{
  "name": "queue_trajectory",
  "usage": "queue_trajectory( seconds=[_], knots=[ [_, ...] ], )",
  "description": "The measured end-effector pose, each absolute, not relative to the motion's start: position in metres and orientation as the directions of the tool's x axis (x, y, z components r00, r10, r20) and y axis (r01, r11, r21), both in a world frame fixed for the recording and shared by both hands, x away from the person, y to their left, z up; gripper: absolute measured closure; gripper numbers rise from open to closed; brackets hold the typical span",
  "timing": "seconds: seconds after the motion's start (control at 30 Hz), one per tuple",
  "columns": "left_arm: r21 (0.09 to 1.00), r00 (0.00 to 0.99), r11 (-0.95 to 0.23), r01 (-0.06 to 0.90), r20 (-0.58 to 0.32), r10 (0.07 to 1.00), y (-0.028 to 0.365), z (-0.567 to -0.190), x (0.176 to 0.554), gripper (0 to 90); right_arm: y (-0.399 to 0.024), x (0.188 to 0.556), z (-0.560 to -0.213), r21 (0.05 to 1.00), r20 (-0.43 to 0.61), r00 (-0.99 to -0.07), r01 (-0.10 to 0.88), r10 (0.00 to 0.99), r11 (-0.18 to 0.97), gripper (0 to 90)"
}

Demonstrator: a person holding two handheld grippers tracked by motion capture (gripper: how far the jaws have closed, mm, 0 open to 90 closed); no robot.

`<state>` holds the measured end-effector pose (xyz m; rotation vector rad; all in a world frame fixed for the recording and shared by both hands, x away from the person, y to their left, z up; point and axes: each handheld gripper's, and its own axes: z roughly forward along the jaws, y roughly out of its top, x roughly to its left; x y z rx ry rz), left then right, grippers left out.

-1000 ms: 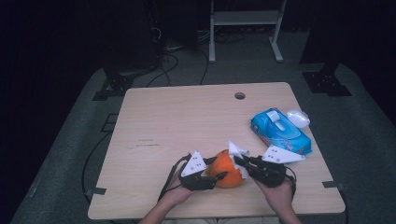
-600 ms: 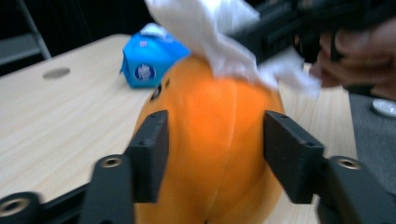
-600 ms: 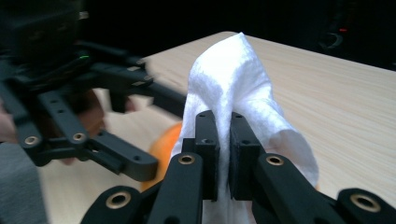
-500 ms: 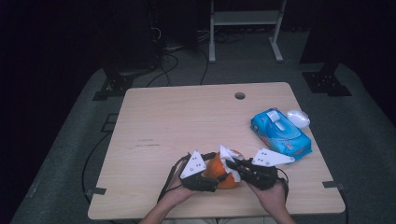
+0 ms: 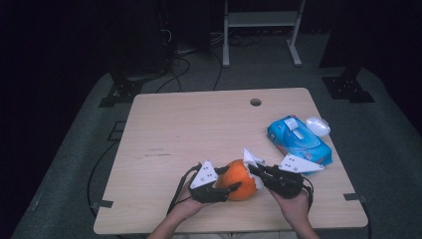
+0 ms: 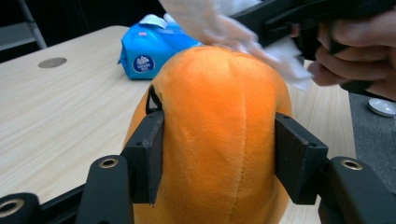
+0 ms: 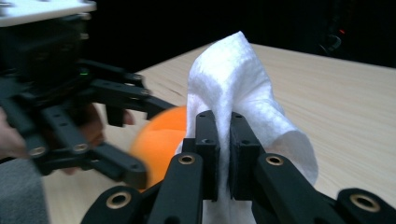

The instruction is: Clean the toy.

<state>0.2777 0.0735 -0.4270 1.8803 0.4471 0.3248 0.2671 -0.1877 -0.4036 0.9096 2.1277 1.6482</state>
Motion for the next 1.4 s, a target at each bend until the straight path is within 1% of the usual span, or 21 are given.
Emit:
queue_trajectory(
  seconds=[0.07, 0.13, 0.2, 0.27, 0.33, 0.4, 0.43, 0.5, 0.53, 0.57, 0.63, 0.67, 0.77, 0.8, 0.83, 0.97, 1.03, 1.13, 1.2, 1.33, 1.4],
  knots=[
    [0.943, 0.892, -0.305, 0.135, 0.018, 0.451, 0.076, -0.423, 0.276, 42.9, -0.185, 0.266, -0.401, 0.947, 0.126, -0.764, 0.283, 0.632, 0.154, 83.5],
    [0.943, 0.894, -0.303, 0.138, 0.012, 0.447, 0.077, -0.422, 0.275, 43.6, -0.189, 0.270, -0.405, 0.941, 0.144, -0.757, 0.305, 0.638, 0.149, 83.4],
    [0.940, 0.891, -0.307, 0.147, 0.009, 0.455, 0.075, -0.425, 0.275, 43.2, -0.193, 0.276, -0.416, 0.929, 0.136, -0.735, 0.328, 0.665, 0.172, 83.4],
    [0.938, 0.891, -0.317, 0.140, 0.020, 0.454, 0.074, -0.427, 0.275, 42.3, -0.195, 0.279, -0.424, 0.919, 0.196, -0.721, 0.372, 0.665, 0.132, 83.5],
    [0.939, 0.889, -0.314, 0.142, 0.019, 0.458, 0.074, -0.428, 0.276, 42.0, -0.191, 0.275, -0.418, 0.927, 0.154, -0.729, 0.341, 0.667, 0.159, 83.5],
    [0.941, 0.890, -0.303, 0.148, 0.007, 0.455, 0.071, -0.430, 0.277, 41.8, -0.186, 0.268, -0.408, 0.942, 0.160, -0.766, 0.307, 0.623, 0.135, 83.4],
    [0.940, 0.893, -0.312, 0.137, 0.019, 0.450, 0.068, -0.430, 0.276, 41.1, -0.181, 0.264, -0.404, 0.947, 0.135, -0.782, 0.282, 0.608, 0.152, 83.4],
    [0.940, 0.895, -0.318, 0.120, 0.036, 0.444, 0.065, -0.430, 0.275, 35.4, -0.172, 0.260, -0.402, 0.944, 0.091, -0.797, 0.259, 0.598, 0.202, 83.4],
    [0.943, 0.900, -0.311, 0.119, 0.029, 0.434, 0.066, -0.430, 0.276, 28.4, -0.172, 0.262, -0.406, 0.940, 0.097, -0.795, 0.271, 0.599, 0.207, 83.4],
    [0.941, 0.905, -0.315, 0.124, 0.023, 0.425, 0.067, -0.431, 0.277, 24.3, -0.174, 0.265, -0.410, 0.937, 0.116, -0.791, 0.287, 0.600, 0.198, 83.4],
    [0.936, 0.910, -0.325, 0.132, 0.016, 0.415, 0.071, -0.434, 0.279, 20.0, -0.181, 0.269, -0.414, 0.935, 0.125, -0.772, 0.302, 0.623, 0.187, 83.4],
    [0.934, 0.911, -0.332, 0.131, 0.019, 0.413, 0.072, -0.437, 0.280, 19.9, -0.186, 0.272, -0.415, 0.934, 0.133, -0.759, 0.312, 0.637, 0.176, 83.2],
    [0.929, 0.908, -0.343, 0.139, 0.019, 0.418, 0.069, -0.441, 0.283, 21.5, -0.192, 0.274, -0.416, 0.931, 0.154, -0.741, 0.331, 0.653, 0.156, 83.2],
    [0.929, 0.908, -0.343, 0.139, 0.019, 0.418, 0.069, -0.441, 0.283, 25.9, -0.190, 0.273, -0.415, 0.931, 0.149, -0.742, 0.329, 0.654, 0.161, 83.2],
    [0.926, 0.903, -0.361, 0.114, 0.055, 0.426, 0.068, -0.440, 0.280, 33.0, -0.186, 0.271, -0.414, 0.933, 0.139, -0.746, 0.320, 0.651, 0.168, 83.2],
    [0.928, 0.889, -0.364, 0.084, 0.095, 0.449, 0.069, -0.431, 0.275, 45.2, -0.180, 0.265, -0.408, 0.941, 0.118, -0.767, 0.290, 0.631, 0.177, 83.3],
    [0.928, 0.882, -0.364, 0.076, 0.108, 0.459, 0.071, -0.428, 0.274, 46.9, -0.181, 0.265, -0.405, 0.946, 0.105, -0.770, 0.273, 0.630, 0.176, 83.3],
    [0.929, 0.866, -0.364, 0.071, 0.123, 0.485, 0.071, -0.424, 0.274, 48.6, -0.185, 0.269, -0.409, 0.939, 0.115, -0.753, 0.295, 0.648, 0.176, 83.3],
    [0.928, 0.866, -0.362, 0.090, 0.107, 0.489, 0.072, -0.425, 0.276, 48.2, -0.184, 0.269, -0.412, 0.937, 0.137, -0.754, 0.310, 0.642, 0.164, 83.3],
    [0.925, 0.887, -0.365, 0.102, 0.082, 0.455, 0.069, -0.429, 0.275, 44.6, -0.170, 0.263, -0.408, 0.938, 0.096, -0.790, 0.276, 0.606, 0.211, 83.3],
    [0.927, 0.900, -0.360, 0.104, 0.066, 0.430, 0.069, -0.429, 0.275, 40.7, -0.171, 0.266, -0.412, 0.930, 0.101, -0.787, 0.291, 0.608, 0.223, 83.4]
  ],
)
